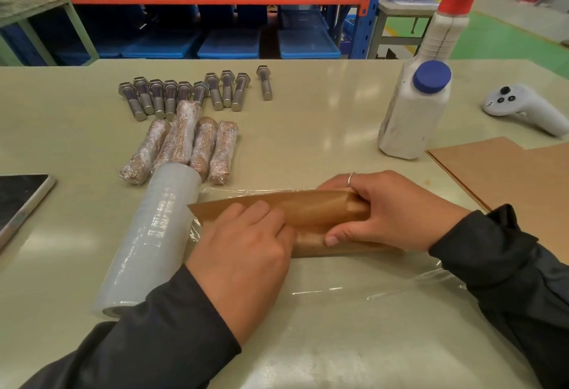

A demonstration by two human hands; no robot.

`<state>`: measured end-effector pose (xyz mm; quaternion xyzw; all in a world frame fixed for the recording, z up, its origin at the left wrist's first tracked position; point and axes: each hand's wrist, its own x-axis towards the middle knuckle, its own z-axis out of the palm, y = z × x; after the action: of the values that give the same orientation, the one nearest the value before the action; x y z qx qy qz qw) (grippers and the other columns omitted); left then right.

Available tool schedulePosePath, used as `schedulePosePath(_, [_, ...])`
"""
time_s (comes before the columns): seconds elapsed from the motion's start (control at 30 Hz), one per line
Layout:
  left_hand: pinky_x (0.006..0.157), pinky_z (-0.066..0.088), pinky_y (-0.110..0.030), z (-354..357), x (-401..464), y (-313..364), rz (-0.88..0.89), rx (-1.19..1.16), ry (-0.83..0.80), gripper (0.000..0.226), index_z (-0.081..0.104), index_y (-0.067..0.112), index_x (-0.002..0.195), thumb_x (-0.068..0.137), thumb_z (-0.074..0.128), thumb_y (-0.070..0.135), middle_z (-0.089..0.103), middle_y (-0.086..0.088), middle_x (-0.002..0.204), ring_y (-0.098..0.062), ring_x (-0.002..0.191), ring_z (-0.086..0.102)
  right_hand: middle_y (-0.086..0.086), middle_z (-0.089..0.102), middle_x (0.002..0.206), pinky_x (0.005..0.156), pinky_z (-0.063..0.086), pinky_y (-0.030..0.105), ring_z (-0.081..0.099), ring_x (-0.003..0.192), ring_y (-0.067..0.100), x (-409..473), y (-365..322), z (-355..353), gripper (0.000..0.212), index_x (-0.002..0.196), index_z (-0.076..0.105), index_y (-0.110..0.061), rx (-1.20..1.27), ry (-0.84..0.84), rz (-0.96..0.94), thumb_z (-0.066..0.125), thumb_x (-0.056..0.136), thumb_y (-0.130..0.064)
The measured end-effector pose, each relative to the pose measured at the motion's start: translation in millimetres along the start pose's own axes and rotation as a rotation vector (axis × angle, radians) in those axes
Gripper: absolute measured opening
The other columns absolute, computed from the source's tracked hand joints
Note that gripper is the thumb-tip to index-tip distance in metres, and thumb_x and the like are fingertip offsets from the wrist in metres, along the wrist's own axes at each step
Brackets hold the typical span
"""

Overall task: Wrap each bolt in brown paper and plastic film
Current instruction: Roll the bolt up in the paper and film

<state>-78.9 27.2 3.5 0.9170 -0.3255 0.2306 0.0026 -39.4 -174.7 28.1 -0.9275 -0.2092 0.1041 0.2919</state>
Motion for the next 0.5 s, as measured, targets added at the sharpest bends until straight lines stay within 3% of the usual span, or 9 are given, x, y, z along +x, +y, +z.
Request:
schedulePosePath(0.07, [0.059,0.023,-0.029,0,1,-1,0.019,0.014,0.026,0.007,0.068,0.016,0.064,0.065,0.068,0.009,0.056,0.000,0.060,-0.020,0.056,0.055,-0.013,0.069,0.081,0.071,0.048,0.023,0.062,0.077,0.007,-1,-1,1,0.026,0.094,0.068,-0.022,0.053,-0.029,-0.013,0.079,0.071,-0.027])
schedulePosePath(0.17, [0.059,0.024,-0.028,-2,3,-2,0.015,0.000,0.030,0.008,0.067,0.016,0.060,0.066,0.064,0.011,0.055,0.001,0.056,-0.019,0.053,0.054,0.004,0.072,0.084,0.074,0.049,0.032,0.064,0.079,0.021,-1,-2,3,0.023,0.092,0.072,-0.005,0.093,-0.053,-0.004,0.077,0.074,-0.020])
schedulePosePath(0.27, [0.061,0.028,-0.031,-6,4,-3,-0.085,-0.088,0.090,0.008,0.064,0.010,0.068,0.067,0.072,0.009,0.056,-0.003,0.062,-0.023,0.057,0.054,0.005,0.070,0.077,0.068,0.047,0.026,0.063,0.074,0.019,-1,-4,4,0.012,0.087,0.074,-0.016,0.157,-0.065,-0.017,0.077,0.075,-0.015])
schedulePosePath(0.37, [0.084,0.032,-0.037,-14,8,-7,-0.227,-0.114,0.097,0.066,0.062,0.002,0.099,0.043,0.090,0.020,0.061,-0.016,0.096,-0.031,0.095,0.051,0.006,0.069,0.074,0.063,0.045,0.026,0.060,0.069,0.019,-2,-4,4,0.007,0.082,0.073,-0.019,0.150,-0.080,-0.035,0.075,0.076,-0.016])
schedulePosePath(0.43, [0.099,0.025,-0.040,-17,11,-11,-0.225,-0.118,0.027,0.086,0.058,0.004,0.113,0.037,0.091,0.025,0.061,-0.015,0.111,-0.030,0.114,0.047,0.008,0.068,0.074,0.063,0.045,0.026,0.060,0.070,0.020,-1,-4,4,0.006,0.083,0.074,-0.016,0.138,-0.088,-0.043,0.074,0.077,-0.016])
schedulePosePath(0.47, [0.099,0.025,-0.040,-17,12,-13,-0.198,-0.128,-0.016,0.079,0.061,0.005,0.108,0.038,0.091,0.024,0.065,-0.013,0.104,-0.029,0.108,0.056,0.008,0.068,0.074,0.062,0.044,0.025,0.060,0.070,0.019,-2,-4,4,0.005,0.082,0.074,-0.015,0.131,-0.089,-0.047,0.074,0.078,-0.016])
schedulePosePath(0.5, [0.094,0.030,-0.037,-17,11,-13,-0.154,-0.133,-0.048,0.062,0.066,0.007,0.094,0.040,0.092,0.021,0.068,-0.009,0.087,-0.027,0.090,0.065,0.007,0.068,0.073,0.063,0.044,0.025,0.060,0.069,0.018,-2,-4,4,0.004,0.082,0.073,-0.016,0.125,-0.089,-0.050,0.074,0.078,-0.016])
